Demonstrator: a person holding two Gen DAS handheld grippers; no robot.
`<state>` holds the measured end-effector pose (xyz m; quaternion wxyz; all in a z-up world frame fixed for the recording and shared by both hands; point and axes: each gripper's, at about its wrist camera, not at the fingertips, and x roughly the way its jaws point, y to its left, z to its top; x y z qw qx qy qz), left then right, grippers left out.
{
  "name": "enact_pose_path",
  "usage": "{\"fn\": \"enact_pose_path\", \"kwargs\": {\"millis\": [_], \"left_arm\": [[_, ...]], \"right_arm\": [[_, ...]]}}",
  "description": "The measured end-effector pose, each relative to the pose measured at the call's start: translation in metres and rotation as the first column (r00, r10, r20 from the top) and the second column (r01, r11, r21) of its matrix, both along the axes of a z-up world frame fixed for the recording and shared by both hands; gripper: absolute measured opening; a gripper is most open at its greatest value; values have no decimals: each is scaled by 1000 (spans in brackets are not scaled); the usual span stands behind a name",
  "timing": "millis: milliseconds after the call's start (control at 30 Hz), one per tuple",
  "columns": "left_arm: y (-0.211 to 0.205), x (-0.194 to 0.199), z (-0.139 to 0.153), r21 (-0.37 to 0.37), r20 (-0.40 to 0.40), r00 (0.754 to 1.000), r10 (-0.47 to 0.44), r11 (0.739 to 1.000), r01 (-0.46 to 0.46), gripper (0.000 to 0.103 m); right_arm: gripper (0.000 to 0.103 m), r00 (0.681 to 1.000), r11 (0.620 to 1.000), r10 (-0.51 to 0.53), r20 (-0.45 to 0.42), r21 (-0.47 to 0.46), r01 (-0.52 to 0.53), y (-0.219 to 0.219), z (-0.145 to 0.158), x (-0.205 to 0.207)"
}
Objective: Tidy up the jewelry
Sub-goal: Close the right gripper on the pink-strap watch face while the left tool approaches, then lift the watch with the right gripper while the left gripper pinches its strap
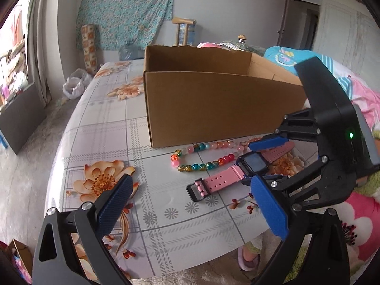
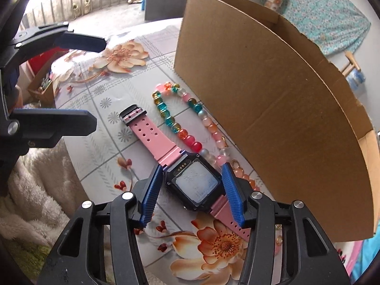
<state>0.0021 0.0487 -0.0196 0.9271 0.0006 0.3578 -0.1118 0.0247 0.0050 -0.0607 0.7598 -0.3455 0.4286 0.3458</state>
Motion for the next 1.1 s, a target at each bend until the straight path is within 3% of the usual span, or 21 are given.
{"fn": "enact_pose_path", "kwargs": {"millis": [133,300,467,667,767,867,967,1100], "left_arm": [[-11,-10,1,51,18,999,-44,998,43,90],[-30,-21,-5,129,24,991,-130,984,126,77],[-56,-27,-14,243,26,978,-206,951,194,59],[-75,-25,-26,359,33,963,-267,903,237,51],[-81,-18,-35,398,7,959,-284,880,258,41],[-85,-9,-40,403,-9,961,-278,878,258,27],[-82,4,-41,367,-32,966,-257,896,250,12],[-71,19,-38,250,-85,969,-233,936,247,10]], "right_arm": [[48,998,1000,12,-66,9,-12,-3,2,2],[48,975,998,-2,-224,62,16,-13,7,20],[48,919,993,4,-394,113,45,-23,8,45],[48,867,993,61,-495,122,0,-27,11,61],[48,850,992,77,-521,123,-15,-29,14,65],[48,842,991,86,-533,135,-16,-34,18,66],[49,848,988,73,-525,155,11,-35,14,61],[52,884,982,15,-468,173,75,-52,21,53]]}}
